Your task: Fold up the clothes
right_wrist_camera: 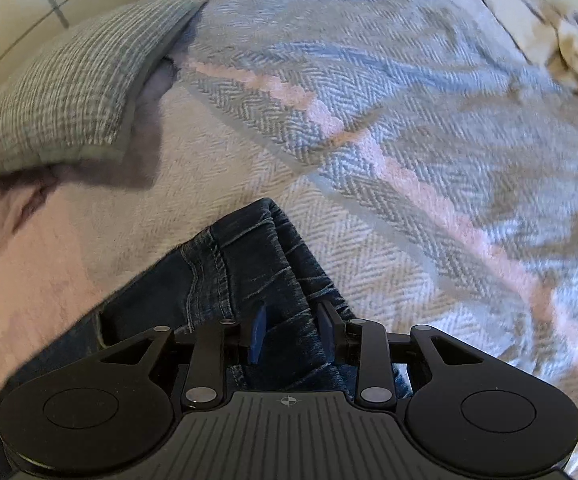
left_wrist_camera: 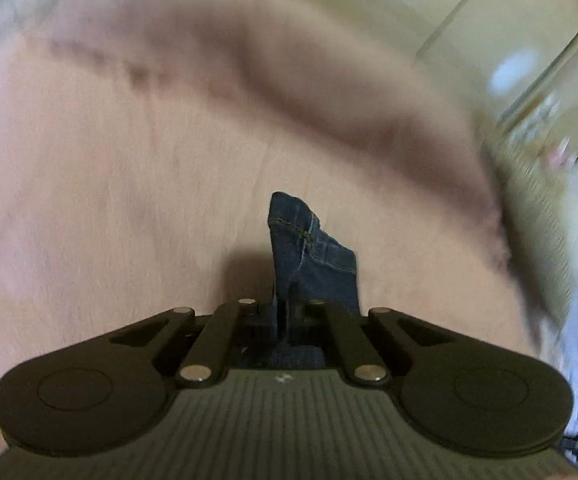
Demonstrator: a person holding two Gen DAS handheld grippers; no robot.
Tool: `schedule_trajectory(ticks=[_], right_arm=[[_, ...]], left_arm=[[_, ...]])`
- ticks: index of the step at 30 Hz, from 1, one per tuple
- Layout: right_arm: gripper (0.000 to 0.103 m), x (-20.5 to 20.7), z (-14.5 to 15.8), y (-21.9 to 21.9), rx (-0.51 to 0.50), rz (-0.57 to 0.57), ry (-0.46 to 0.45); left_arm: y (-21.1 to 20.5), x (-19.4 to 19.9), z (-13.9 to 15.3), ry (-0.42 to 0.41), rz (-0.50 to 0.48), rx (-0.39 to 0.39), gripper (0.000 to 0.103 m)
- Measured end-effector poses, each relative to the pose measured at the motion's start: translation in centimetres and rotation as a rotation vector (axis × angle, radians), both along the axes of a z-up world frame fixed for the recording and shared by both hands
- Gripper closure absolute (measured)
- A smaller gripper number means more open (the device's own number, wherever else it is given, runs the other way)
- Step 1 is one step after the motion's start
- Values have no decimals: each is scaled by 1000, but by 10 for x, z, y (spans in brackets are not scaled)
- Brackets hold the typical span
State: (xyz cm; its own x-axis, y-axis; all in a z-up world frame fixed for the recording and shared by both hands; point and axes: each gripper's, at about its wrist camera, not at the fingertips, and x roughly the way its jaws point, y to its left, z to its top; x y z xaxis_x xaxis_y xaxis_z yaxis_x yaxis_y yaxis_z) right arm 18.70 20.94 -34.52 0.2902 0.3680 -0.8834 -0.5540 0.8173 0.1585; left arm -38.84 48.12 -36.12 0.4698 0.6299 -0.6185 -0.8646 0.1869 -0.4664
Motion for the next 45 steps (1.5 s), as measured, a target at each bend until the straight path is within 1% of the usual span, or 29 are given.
schedule_trajectory(ticks=[1,3,4,5,6,8,10,11,13,14,16,17,18,21,23,26,30,31,32,33,35,40,42,43,44,45], right_arm=[[71,-3,1,3,-14,8,-18],[71,-7,1,8,-32,7,-39],[71,-8,1,10,-40,4,-46],[70,-9,0,11,-44,-5,-48],[69,-10,-1,13,-47,-12,-47],[54,-11,-2,17,-42,-22,-43],[47,-15,-1,20,-35,-14,-47],[45,-18,0,23,-42,-1,-56],[45,-22,1,25,-57,34,-74],[45,-23,3,24,-56,49,-79],[45,-25,5,21,-53,73,-87],[45,-24,6,18,-51,73,-87],[45,-23,7,14,-48,72,-87],[45,-18,9,3,-26,64,-87],[45,-13,13,-1,-9,81,-98],[45,-1,19,-2,19,135,-117],[45,20,20,5,71,245,-113],[51,24,18,7,78,273,-104],[63,29,16,8,86,301,-96],[67,34,14,10,92,324,-81],[69,45,7,11,102,353,-29],[69,74,-19,9,158,352,131],[86,80,-25,10,222,371,193],[95,82,-25,11,248,383,206],[101,82,-24,12,264,393,204],[101,80,-20,13,281,414,184]], left_arm=[[1,-14,17,-28,57,69,102],[8,-50,48,-73,224,195,102],[14,-67,59,-86,303,232,101],[21,-83,66,-92,376,252,98],[29,-95,68,-77,422,246,88],[44,-105,58,40,464,175,80],[47,-107,40,158,501,96,79],[45,-108,28,191,505,52,78],[28,-110,9,181,520,-16,78],[17,-111,1,158,523,-43,78],[-5,-110,-11,106,515,-95,78],[-15,-106,-16,96,500,-120,78],[-23,-100,-19,94,478,-141,78],[-41,-70,-18,124,365,-158,78],[-47,-48,-11,170,270,-139,78],[-43,-16,-3,229,142,-102,78],[-36,22,7,234,51,-76,78],[-37,30,9,229,39,-76,78],[-39,39,12,224,27,-77,78],[-41,46,13,219,17,-79,78],[-47,60,16,210,0,-84,78],[-58,84,12,204,-29,-114,78],[-61,90,10,204,-29,-127,78],[-63,92,9,204,-29,-133,78],[-65,95,8,205,-27,-138,78],[-66,97,8,206,-24,-142,78]])
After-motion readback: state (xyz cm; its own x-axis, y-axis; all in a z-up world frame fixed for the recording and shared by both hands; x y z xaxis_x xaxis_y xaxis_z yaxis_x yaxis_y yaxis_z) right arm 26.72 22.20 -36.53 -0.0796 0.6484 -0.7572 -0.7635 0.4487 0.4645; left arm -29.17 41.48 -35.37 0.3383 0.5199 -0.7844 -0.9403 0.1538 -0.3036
